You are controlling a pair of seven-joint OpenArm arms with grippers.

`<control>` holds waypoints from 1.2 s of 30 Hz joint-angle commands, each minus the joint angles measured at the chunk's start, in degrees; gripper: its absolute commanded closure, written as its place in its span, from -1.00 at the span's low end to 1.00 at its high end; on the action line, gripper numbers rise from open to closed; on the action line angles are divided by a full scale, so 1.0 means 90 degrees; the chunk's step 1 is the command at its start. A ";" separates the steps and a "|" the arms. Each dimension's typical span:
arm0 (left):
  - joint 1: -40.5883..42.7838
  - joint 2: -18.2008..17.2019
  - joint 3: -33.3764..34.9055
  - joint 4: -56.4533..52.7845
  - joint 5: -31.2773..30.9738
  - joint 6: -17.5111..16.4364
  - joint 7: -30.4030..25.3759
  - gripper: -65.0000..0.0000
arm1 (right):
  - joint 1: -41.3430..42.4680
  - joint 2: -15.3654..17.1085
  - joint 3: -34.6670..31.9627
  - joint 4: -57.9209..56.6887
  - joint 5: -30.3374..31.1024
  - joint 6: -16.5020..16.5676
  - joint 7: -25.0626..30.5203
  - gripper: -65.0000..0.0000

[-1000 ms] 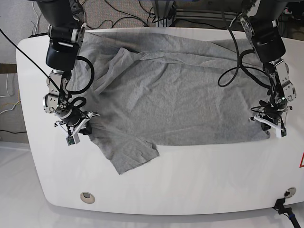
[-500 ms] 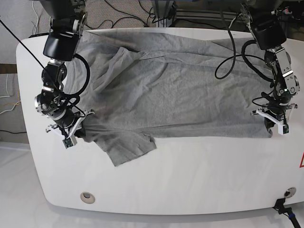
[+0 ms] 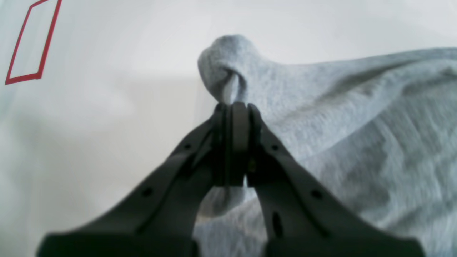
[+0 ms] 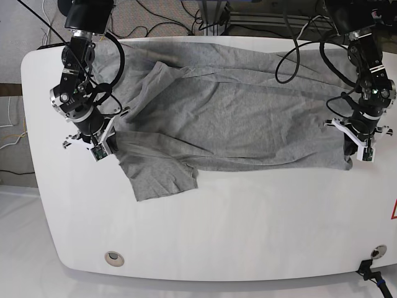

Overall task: Fold the T-shirt properly
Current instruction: 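Lift the hem with both grippers and fold it toward the collar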

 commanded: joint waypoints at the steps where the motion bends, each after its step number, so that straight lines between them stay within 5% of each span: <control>1: 0.0131 -0.0093 -0.0043 0.0380 -0.0038 0.0025 -0.0138 1.00 | -0.0105 0.0072 0.0024 0.0411 0.0076 -0.0011 0.0133 1.00; 14: 0.1303 -0.0093 -0.0160 0.1259 -0.0048 0.0015 -0.0138 1.00 | -0.0916 0.0082 0.0082 0.1505 0.0076 0.0106 -0.0550 1.00; 19: 0.1626 -0.0083 -0.0453 0.1396 -0.0048 -0.0629 -0.0129 1.00 | -0.1218 0.0062 0.0297 0.1593 0.0076 0.0111 -0.0560 1.00; 23: 0.1889 -0.0063 -0.0414 0.1396 -0.0048 -0.0698 -0.0129 1.00 | -0.1531 0.0062 0.0288 0.1593 0.0076 0.0111 -0.0560 1.00; 27: 0.1958 0.0366 -0.0405 0.1396 -0.0038 -0.0707 -0.0129 1.00 | -0.1834 0.0062 0.0278 0.1593 0.0594 0.0111 -0.0550 1.00; 36: 0.2368 0.0464 -0.0160 0.1503 -0.0019 -0.0785 0.0018 1.00 | -0.2430 0.0072 0.0278 0.1681 0.0691 0.0111 -0.0550 1.00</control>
